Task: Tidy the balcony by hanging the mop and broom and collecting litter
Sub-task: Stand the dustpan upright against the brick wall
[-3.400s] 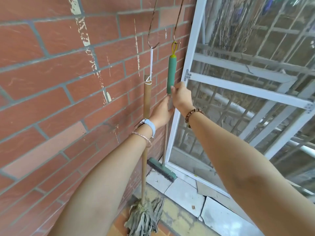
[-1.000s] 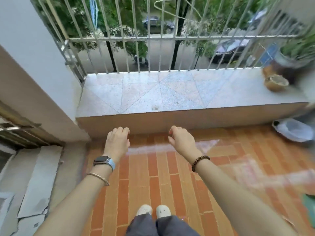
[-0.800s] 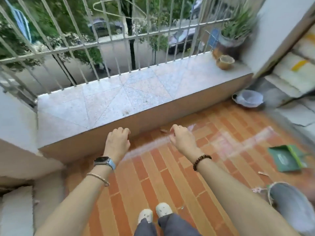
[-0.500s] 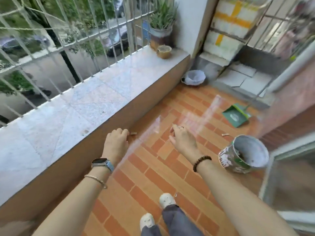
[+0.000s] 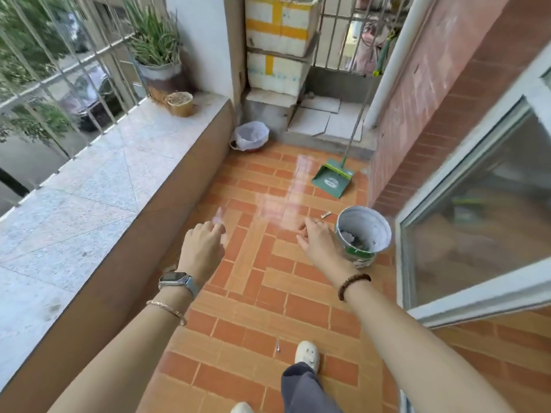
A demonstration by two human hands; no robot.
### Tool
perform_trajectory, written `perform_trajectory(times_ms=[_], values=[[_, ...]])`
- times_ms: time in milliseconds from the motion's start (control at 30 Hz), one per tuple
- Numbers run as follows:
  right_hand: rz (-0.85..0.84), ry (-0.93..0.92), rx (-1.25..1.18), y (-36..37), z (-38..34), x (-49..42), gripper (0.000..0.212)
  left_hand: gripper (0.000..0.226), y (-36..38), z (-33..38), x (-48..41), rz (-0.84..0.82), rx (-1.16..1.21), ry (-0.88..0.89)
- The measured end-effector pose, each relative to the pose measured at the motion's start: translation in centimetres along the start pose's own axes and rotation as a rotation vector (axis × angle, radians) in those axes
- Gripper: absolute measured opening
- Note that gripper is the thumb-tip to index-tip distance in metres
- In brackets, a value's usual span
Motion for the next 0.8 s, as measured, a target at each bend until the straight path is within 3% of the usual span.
perform_trajectory(times_ms=[400, 800], values=[[0.003, 0.098, -0.144, -4.5, 12.4, -7.2, 0.014, 0.034, 0.3, 10.0, -12.9, 0.014, 0.012, 0.044], [0.046, 0.224, -0.18, -8.2, 18.0, -16.7, 0.012, 0.034, -0.1, 14.8, -27.9, -0.003, 0.017, 0.208]])
Point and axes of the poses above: each hand's wrist, its own x-axis away from the middle knuckle, its own y-axis out of the palm, z = x × y, the point moved 6 cm from there along -x, towards the middle knuckle, and after that the axes turned 8 degrees about -z, right-handed, at the moved point
